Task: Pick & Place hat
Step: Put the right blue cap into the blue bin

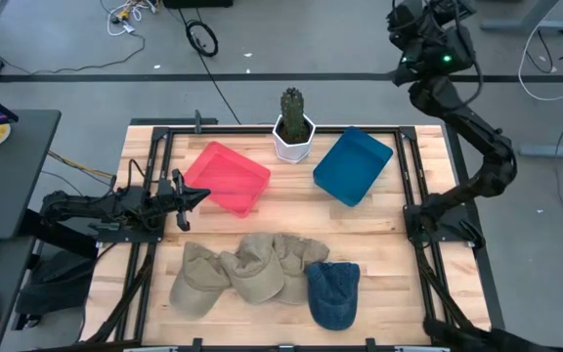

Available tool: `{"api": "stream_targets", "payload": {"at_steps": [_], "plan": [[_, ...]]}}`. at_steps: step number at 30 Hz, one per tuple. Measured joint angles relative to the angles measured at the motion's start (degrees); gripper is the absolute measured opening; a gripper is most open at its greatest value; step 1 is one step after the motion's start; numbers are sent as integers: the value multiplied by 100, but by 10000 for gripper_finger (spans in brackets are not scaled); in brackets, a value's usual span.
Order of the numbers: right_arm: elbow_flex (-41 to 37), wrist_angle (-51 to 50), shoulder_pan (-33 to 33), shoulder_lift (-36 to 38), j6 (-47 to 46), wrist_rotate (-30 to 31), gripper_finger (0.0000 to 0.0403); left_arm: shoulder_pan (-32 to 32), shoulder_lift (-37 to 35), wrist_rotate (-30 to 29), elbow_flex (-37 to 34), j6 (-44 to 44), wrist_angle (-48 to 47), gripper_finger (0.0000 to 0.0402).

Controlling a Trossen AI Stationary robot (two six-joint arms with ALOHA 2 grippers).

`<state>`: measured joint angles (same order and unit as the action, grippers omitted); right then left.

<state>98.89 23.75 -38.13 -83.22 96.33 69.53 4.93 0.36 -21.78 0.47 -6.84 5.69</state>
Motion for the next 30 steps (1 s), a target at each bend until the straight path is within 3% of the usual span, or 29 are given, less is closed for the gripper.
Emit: {"api": "stream_targets", "payload": {"at_steps": [5, 13, 30], "plan": [[-2, -244, 54, -197, -647, -12, 3, -1, 0, 2, 0, 1, 0, 5], [0, -1839, 50, -206, -3232, -220, 3, 1, 0, 2, 0, 0, 0, 5], [-2, -6973, 292, -204, -7467, 279, 1, -1, 0, 2, 0, 1, 0, 5]]}}
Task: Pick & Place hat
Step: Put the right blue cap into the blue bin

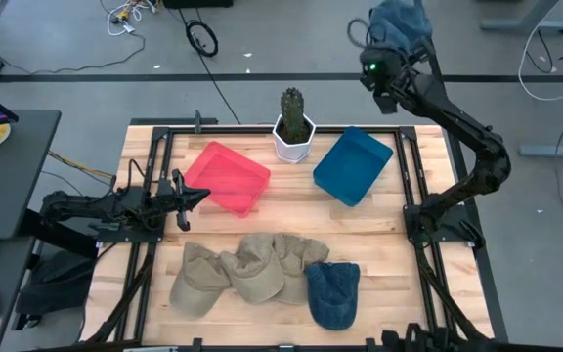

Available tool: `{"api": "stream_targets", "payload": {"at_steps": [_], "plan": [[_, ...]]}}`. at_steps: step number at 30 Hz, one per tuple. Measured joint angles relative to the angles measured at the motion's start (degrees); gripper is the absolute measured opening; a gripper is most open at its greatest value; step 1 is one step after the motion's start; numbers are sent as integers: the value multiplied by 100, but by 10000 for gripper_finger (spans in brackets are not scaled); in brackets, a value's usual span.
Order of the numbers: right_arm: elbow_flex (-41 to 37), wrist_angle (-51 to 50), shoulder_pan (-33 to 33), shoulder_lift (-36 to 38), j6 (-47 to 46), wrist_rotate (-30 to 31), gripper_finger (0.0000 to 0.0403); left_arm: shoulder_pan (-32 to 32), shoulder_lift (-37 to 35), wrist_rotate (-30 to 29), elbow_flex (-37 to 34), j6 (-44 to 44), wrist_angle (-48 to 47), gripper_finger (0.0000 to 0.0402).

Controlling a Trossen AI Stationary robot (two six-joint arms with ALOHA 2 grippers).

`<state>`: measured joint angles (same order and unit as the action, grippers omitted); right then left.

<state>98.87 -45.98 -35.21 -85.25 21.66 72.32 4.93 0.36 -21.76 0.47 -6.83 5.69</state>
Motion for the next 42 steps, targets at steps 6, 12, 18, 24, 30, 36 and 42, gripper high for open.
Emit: {"api": "stream_targets", "payload": {"at_steps": [6, 12, 18, 24, 30, 36, 42], "plan": [[-170, -1603, 562, 9, -1297, 241, 1, 1, 0, 0, 0, -1, 0, 5], [-960, -2554, 1316, 12, -2653, 315, 1, 1, 0, 0, 0, -1, 0, 5], [-1723, -2731, 1991, 5, -3765, -39, 0, 2, 0, -1, 0, -2, 0, 5], [-1903, -4313, 2053, 0, -5685, -642, 0, 2, 0, 0, 0, 0, 0, 5], [-1943, -4390, 2453, 91, -5994, -931, 0, 1, 0, -1, 0, 0, 0, 5], [-1934, -4400, 3017, 74, -6364, -1259, 0, 0, 0, -2, 0, 0, 2, 5], [-1932, -4401, 3420, 74, -6730, -1811, 0, 2, 0, -2, 0, -1, 2, 5]]}}
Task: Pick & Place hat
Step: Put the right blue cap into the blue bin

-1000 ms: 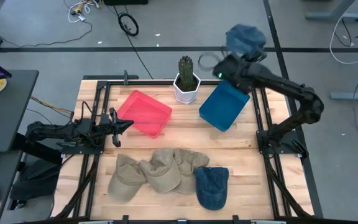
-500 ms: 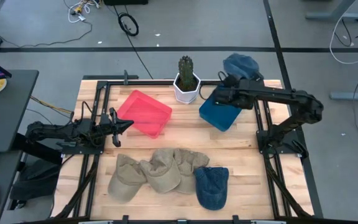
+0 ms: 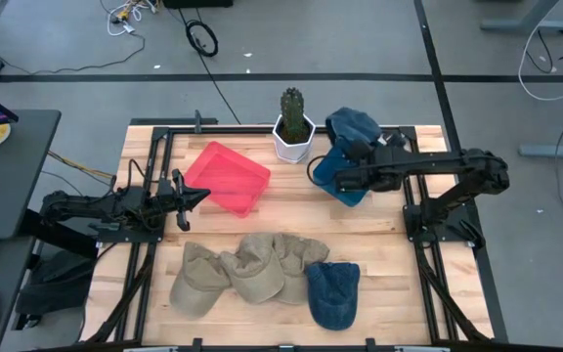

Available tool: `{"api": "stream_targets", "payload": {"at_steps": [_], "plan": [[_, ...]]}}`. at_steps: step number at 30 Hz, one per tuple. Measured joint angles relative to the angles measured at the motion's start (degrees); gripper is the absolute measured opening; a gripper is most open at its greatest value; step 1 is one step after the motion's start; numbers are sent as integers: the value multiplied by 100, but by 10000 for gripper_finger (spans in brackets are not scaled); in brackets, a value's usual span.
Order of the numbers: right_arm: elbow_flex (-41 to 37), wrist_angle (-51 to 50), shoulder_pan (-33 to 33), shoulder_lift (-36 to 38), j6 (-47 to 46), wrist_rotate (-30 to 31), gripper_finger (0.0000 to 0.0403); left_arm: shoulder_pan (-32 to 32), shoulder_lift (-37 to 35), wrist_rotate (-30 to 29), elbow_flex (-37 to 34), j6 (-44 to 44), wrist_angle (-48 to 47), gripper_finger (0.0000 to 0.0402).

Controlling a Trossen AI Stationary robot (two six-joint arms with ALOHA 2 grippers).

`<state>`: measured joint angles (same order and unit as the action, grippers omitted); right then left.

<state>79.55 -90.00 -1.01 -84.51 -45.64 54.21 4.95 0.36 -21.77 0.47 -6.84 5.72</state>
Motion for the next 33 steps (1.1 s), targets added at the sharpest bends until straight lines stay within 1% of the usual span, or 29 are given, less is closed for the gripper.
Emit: {"api": "stream_targets", "payload": {"at_steps": [5, 8, 11, 16, 21, 24, 28, 33], "plan": [[-210, 4, 68, -16, -216, -133, 0, -2, 0, 2, 0, 1, 0, 5], [-536, 2, -12, -15, -408, -358, 0, -1, 0, 2, 1, -1, -1, 5], [-957, -2, -57, -17, -620, -427, 0, 0, 0, 2, 0, 0, 0, 5], [-1403, 2, -176, -17, -858, -415, 0, 0, 0, 2, 0, 1, 0, 5], [-1552, 12, -198, -20, -1009, -148, 0, 0, 0, -1, 0, 0, -2, 5], [-1556, 114, -198, -62, -935, -89, 0, -2, 0, -1, 0, 1, -1, 5], [-1556, 502, -198, -148, -519, -131, 0, -1, 0, 0, 0, 1, 0, 5], [-1556, 815, -216, -490, -150, -132, 0, 0, 0, 2, 0, 1, -2, 5]]}}
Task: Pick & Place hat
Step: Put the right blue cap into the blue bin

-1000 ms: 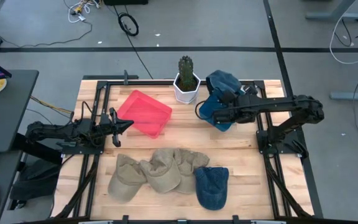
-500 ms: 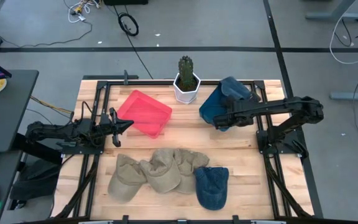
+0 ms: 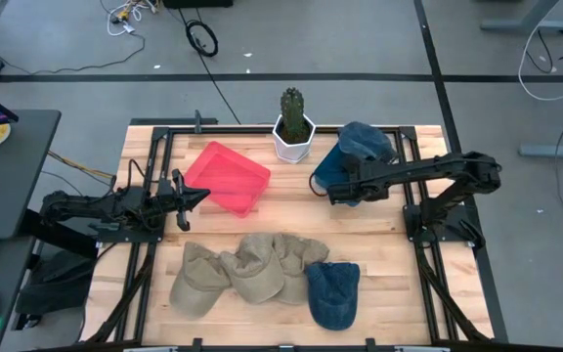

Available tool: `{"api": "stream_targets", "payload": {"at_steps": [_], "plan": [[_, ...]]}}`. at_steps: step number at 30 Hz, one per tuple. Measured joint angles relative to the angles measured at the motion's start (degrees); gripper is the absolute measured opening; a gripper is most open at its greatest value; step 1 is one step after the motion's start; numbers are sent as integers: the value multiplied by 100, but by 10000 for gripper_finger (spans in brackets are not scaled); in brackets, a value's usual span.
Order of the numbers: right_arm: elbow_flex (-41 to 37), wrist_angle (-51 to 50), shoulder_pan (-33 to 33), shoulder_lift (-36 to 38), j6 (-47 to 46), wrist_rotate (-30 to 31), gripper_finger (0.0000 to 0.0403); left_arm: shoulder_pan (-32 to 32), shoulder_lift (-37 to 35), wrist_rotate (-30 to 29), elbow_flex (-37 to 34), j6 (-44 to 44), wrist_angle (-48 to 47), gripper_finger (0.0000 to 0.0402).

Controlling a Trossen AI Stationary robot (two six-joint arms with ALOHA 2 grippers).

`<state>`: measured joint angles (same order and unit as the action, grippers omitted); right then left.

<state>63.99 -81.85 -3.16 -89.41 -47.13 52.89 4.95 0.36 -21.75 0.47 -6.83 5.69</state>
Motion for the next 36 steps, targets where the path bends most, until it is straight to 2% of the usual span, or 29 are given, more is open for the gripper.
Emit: {"api": "stream_targets", "payload": {"at_steps": [11, 17, 22, 29, 36], "plan": [[0, 610, -2, -997, 339, -387, 5, -1, 0, -1, 0, -1, 0, 5], [0, 1124, 44, -1051, 708, -444, 18, -1, 0, -2, 0, -1, 0, 5], [0, 1198, -40, -1050, 918, -816, 35, 0, 0, -2, 0, 0, 0, 5], [0, 1445, -139, -1050, 1331, -1382, 74, -1, 0, 0, 0, 0, 0, 5], [0, 1684, -135, -1049, 1830, -2034, 135, -2, 0, -1, 0, 0, 0, 5]]}}
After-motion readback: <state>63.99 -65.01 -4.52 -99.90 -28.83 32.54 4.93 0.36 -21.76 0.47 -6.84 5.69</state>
